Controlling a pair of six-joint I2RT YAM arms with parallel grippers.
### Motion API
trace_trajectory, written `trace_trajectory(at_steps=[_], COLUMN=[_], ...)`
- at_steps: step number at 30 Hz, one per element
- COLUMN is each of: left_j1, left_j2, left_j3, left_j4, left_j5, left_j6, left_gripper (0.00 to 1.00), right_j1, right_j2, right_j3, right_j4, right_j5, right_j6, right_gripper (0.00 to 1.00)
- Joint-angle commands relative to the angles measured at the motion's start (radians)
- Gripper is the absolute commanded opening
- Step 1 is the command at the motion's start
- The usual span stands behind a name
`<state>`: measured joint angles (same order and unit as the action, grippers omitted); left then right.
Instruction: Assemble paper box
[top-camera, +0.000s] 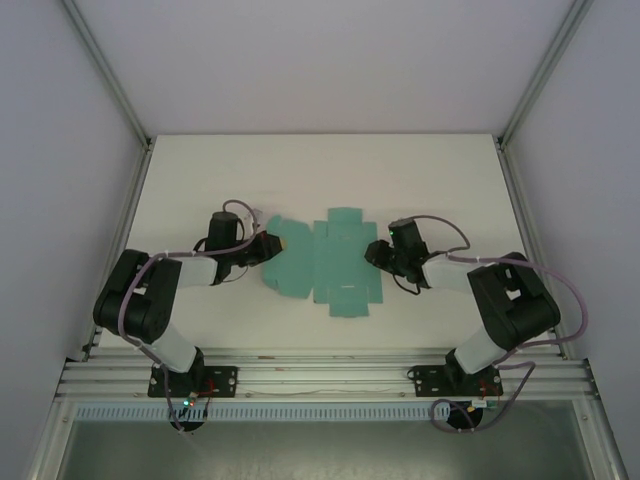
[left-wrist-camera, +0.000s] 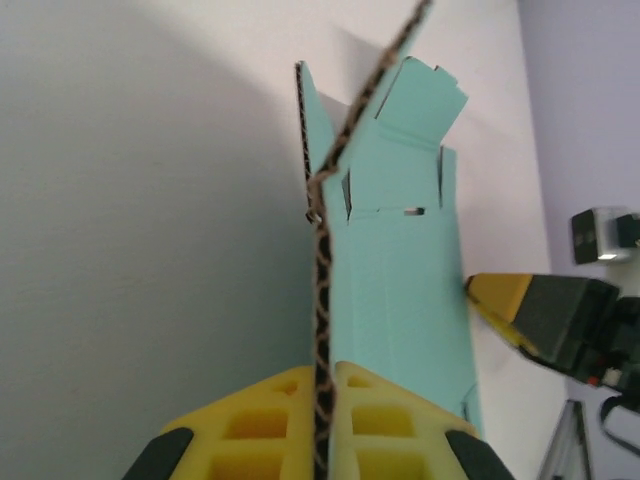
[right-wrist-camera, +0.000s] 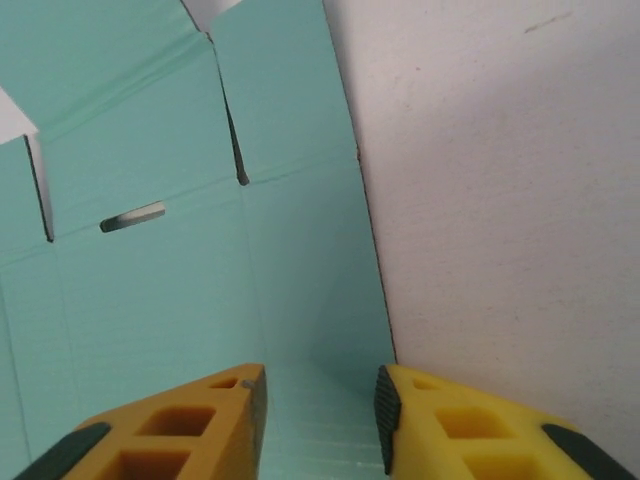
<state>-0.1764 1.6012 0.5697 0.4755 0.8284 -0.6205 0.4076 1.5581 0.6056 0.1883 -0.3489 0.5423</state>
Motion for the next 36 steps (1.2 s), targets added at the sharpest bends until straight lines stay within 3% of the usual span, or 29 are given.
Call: trace_trajectory(at_steps=[1,8,12,19,21,27,32,36], left_j1=[-0.003,0.0,0.005,0.006,0.005,0.005,0.006,0.006], left_j2=[-0.067,-0.188,-0.259,-0.413,-0.449,-0.521,-0.539,-0.547], left_j3=[0.009,0.093,0.141,0.185,0.187,0.179,0.172,0.162], left_j4=[0.105,0.14,0.144,0.054,0.014,-0.029,-0.05,-0.053], left_j5=[0.009,0.099,0.156,0.169,0.145,0.097,0.064,0.03], left_j6=[-0.016,-0.088,-0.116,-0.114,-0.099,-0.115,-0.118,-0.122], left_gripper=[0.0,0.0,0.0,0.0,0.0,0.0,0.0,0.0], right_j1=[-0.035,-0.138,-0.197,-0.286,-0.288,-0.289,-0.289,-0.288], right_j2=[-0.066,-0.28,-0.382,-0.477,-0.49,-0.504,-0.519,-0.532], right_j3=[-0.031,0.01,0.032,0.036,0.033,0.01,-0.004,-0.012], right_j4=[-0.069,-0.114,-0.134,-0.046,-0.008,0.117,0.167,0.161], right_j5=[-0.02,-0.169,-0.295,-0.499,-0.54,-0.657,-0.689,-0.716], right_j6=[-0.034,-0.122,-0.169,-0.05,-0.031,0.041,0.055,0.03], right_gripper=[0.46,0.85,0.86,0.86,0.83,0.59,0.28,0.13])
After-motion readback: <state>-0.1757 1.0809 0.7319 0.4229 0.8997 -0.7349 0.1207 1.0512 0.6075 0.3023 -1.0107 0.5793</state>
